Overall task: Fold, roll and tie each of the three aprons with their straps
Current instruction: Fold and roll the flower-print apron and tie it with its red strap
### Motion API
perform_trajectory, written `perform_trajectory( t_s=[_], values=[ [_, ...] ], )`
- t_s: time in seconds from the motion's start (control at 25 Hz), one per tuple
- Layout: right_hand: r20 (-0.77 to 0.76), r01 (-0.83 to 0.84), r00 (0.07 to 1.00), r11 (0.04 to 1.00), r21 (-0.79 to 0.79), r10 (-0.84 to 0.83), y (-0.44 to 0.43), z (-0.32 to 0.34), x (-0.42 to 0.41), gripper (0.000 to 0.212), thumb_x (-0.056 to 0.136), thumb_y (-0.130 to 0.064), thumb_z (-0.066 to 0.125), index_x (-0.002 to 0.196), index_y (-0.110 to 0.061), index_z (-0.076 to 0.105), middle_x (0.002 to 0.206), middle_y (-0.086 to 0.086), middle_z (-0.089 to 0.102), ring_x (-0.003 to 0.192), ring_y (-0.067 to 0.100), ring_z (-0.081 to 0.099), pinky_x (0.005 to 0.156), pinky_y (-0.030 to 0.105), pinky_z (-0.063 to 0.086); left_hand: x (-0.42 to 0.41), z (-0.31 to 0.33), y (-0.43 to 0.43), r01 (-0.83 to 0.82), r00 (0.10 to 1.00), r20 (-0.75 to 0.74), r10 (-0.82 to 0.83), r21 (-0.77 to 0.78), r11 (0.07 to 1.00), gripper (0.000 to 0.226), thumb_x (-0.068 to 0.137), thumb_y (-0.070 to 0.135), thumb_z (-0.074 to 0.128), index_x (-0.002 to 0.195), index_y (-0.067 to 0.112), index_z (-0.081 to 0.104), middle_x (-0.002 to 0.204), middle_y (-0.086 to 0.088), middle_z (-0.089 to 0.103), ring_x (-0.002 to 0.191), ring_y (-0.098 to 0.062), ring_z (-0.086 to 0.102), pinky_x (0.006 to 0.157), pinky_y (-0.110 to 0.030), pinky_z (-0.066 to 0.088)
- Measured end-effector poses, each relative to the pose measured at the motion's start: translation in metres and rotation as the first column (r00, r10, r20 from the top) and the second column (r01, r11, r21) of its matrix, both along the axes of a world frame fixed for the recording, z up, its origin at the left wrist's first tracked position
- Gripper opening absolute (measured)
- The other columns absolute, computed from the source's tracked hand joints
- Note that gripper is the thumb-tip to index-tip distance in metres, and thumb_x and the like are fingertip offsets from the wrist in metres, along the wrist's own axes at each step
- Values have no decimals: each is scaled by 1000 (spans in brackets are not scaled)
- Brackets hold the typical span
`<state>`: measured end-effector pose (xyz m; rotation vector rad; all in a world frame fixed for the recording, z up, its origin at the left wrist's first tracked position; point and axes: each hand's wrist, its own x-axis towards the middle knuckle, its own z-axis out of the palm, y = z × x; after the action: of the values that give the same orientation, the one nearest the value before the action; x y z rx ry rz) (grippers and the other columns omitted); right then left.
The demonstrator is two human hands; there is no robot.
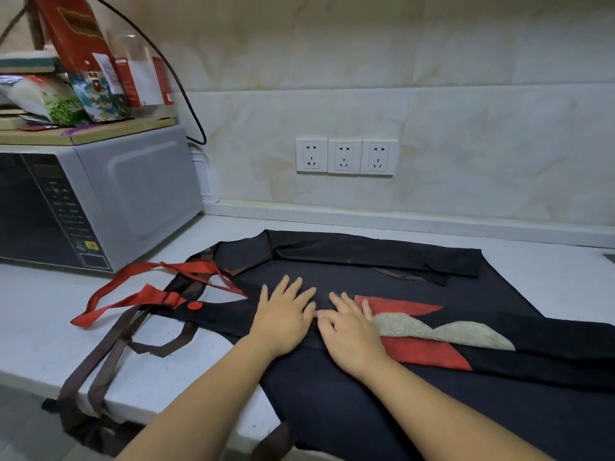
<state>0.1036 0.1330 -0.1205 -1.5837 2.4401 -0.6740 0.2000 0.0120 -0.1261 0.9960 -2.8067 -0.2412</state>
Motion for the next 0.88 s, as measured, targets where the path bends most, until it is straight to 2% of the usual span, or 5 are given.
perform_trajectory(
  t_s=[0.12,0.36,0.6,0.76,0.88],
  values=[
    [292,201,948,951,-236,-128,10,7,-13,41,103,-22,33,140,-19,50,157,0,29,147,12,16,118,27,9,2,-6,3,-49,984,173,46,16,999,53,102,52,16,153,42,7,164,5,0,151,-21,-5,119,-54,-2],
    [-215,356,925,912,204,-313,72,0,-73,60,96,-61,15,152,-41,11,163,2,3,148,31,-9,115,57,-10,1,8,3,-228,917,347,197,49,972,61,95,66,11,151,48,-4,164,-3,-8,150,-31,-8,115,-62,3],
    [-10,442,897,897,8,-442,120,0,-113,54,100,-52,25,148,-30,35,158,5,24,147,22,16,118,35,11,-10,26,15,-457,794,425,434,-53,888,65,95,63,15,154,39,1,163,-16,-1,149,-37,-2,113,-68,2],
    [592,695,677,647,-315,-438,154,7,-141,30,100,-13,39,121,-19,60,126,1,61,110,12,56,95,21,39,-83,33,89,75,994,90,-59,-185,980,56,101,44,32,153,28,21,162,-7,13,150,-26,3,120,-52,7],
    [906,811,391,525,-257,-161,161,11,-155,29,100,-6,37,122,-15,55,115,6,60,98,15,64,90,29,51,-149,23,167,493,867,-18,-498,-108,863,45,102,37,37,144,23,43,154,0,36,144,-22,26,119,-45,19]
  ],
)
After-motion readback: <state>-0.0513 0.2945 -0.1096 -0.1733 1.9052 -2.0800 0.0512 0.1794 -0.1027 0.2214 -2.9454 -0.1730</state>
